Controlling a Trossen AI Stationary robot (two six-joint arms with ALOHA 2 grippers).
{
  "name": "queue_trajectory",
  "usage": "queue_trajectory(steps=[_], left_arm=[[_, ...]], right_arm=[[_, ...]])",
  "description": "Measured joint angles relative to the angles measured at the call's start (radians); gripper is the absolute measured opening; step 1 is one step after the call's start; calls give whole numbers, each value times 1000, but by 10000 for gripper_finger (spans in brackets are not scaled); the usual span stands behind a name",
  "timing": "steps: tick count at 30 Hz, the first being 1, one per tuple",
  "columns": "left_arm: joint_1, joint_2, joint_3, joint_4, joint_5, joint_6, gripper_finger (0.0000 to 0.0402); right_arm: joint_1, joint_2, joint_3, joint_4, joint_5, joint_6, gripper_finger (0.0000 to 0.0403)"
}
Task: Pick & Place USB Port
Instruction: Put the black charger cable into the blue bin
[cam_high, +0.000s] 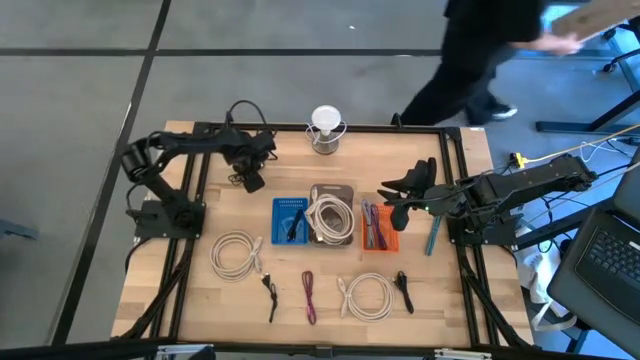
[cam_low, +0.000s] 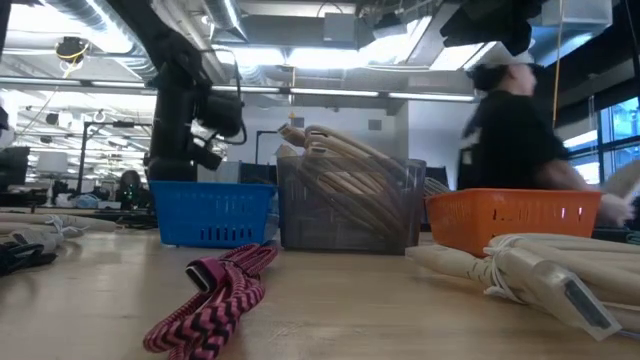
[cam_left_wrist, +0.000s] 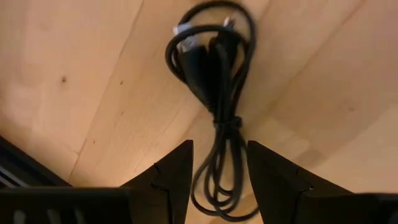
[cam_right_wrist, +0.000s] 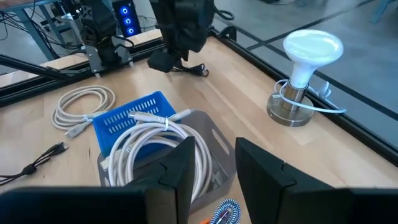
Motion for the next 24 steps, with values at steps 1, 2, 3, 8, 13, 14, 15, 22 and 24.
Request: queue_trajectory(steps=[1,2,3,8,13,14,15,22,24], left_arm=[[7,12,0,2,-1,6,143],[14,24,0,3,-1,10,143],[21,35,0,4,-1,14,143],[51,77,4,32,39,41,143],[57,94,5,43,83,62,124],[54,91,5,42,83,67,110],[53,85,3,44,83,71,91],[38,35,-1,28,77,93,14],[24,9,-1,8,80,94,13]], right_arm=[[0,0,0,0,0,0,116],[0,0,0,0,0,0,116],[0,0,0,0,0,0,116],[0,0,0,0,0,0,116],[0,0,0,0,0,0,116],[0,0,0,0,0,0,116],[0,0,0,-1,0,0,116],[0,0,0,-4,0,-1,116],[0,0,0,-14,0,1,116]])
